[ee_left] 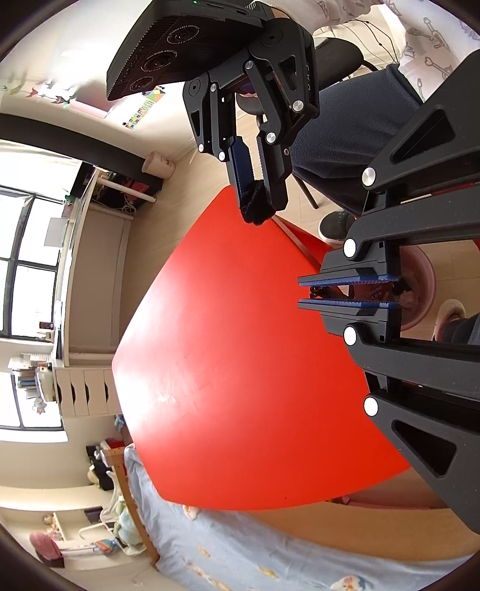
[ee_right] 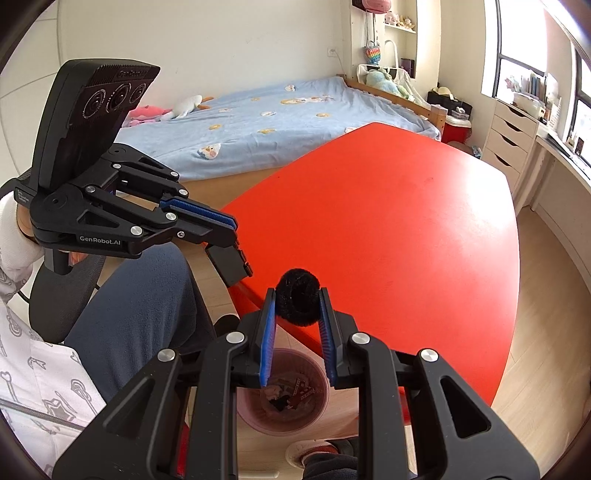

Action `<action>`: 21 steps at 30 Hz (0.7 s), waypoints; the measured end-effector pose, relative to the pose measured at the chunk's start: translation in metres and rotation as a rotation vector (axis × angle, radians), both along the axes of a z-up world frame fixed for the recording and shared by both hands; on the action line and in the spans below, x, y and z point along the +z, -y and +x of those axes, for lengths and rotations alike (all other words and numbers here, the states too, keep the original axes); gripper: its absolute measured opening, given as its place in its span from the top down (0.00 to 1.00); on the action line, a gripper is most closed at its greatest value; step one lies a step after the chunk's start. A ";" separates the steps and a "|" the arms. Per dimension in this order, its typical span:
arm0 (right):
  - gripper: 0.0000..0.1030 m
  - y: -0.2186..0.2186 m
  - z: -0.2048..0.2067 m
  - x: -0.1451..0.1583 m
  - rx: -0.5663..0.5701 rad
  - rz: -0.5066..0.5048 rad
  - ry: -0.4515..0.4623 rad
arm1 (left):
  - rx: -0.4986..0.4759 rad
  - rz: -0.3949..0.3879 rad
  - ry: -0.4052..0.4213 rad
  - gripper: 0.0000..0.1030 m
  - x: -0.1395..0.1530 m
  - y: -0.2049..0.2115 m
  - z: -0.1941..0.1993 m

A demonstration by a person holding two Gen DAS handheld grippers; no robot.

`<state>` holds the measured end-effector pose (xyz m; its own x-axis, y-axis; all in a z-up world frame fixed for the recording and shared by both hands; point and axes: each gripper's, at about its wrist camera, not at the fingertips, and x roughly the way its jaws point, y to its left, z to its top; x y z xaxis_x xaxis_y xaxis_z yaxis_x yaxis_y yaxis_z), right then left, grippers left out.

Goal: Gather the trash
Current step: 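Lift the black piece with the right gripper and carry it over the bin, then open the right gripper to drop the black piece into the bin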

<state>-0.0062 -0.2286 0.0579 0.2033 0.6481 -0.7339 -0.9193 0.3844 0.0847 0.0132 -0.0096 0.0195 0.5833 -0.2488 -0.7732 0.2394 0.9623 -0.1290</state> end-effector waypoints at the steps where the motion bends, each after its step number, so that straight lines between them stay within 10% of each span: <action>1: 0.79 0.002 -0.003 -0.002 -0.002 -0.001 -0.005 | 0.003 -0.005 -0.002 0.94 -0.001 0.001 -0.002; 21: 0.79 0.017 -0.036 -0.026 -0.039 -0.006 -0.065 | 0.014 -0.057 -0.046 0.94 -0.028 0.012 -0.037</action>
